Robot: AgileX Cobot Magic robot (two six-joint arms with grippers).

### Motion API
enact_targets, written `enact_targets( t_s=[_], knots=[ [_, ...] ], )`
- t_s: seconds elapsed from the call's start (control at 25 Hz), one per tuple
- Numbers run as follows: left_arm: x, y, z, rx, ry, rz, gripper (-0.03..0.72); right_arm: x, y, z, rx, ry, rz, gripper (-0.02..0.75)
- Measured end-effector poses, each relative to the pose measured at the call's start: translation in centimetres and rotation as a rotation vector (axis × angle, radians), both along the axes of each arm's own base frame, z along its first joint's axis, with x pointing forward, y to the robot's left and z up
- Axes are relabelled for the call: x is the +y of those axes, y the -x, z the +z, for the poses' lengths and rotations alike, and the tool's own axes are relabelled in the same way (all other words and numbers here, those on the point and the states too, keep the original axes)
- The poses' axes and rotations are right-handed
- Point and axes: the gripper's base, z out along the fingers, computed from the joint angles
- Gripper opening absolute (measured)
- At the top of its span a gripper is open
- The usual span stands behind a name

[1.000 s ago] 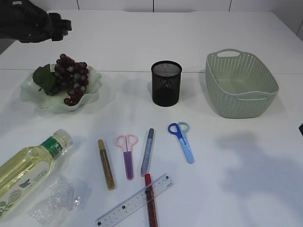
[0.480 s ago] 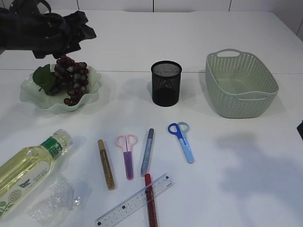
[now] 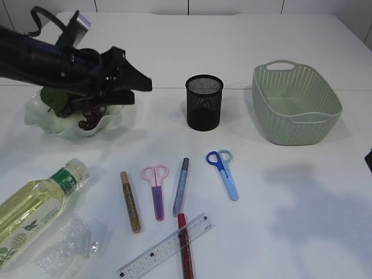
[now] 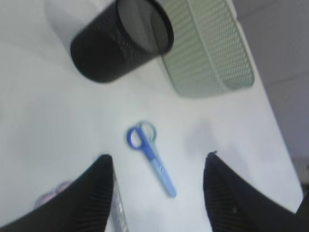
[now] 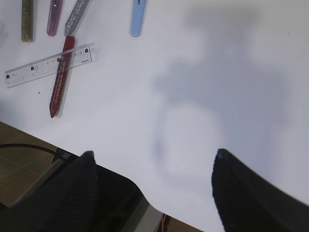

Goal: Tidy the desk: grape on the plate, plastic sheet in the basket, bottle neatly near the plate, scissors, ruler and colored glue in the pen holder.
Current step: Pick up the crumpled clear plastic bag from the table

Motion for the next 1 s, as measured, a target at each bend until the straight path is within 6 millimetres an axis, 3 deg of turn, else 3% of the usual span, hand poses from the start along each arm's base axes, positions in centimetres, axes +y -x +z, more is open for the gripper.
enact_targets(
  t_s=[0.16,0.4,0.72,1.0],
  knots=[
    [0.1,1.5,-0.8,0.043,-0.123,-0.175,0.435,0.0,0.0,0.0,0.005,0.001,0.001,0.571],
    [1.2,2.7,0.0,0.092,-0.283,-0.206,0.425,0.0,0.1,0.0,0.011,0.001,0.002,0.568],
    [4.0,5.0,4.1,0.066,-0.545,-0.115,0.405,0.1,0.2,0.0,0.019,-0.015,0.004,0.568],
    [5.6,7.9,6.2,0.118,-0.672,-0.106,0.404,1.1,0.2,0.3,0.026,-0.136,0.008,0.566]
  ],
)
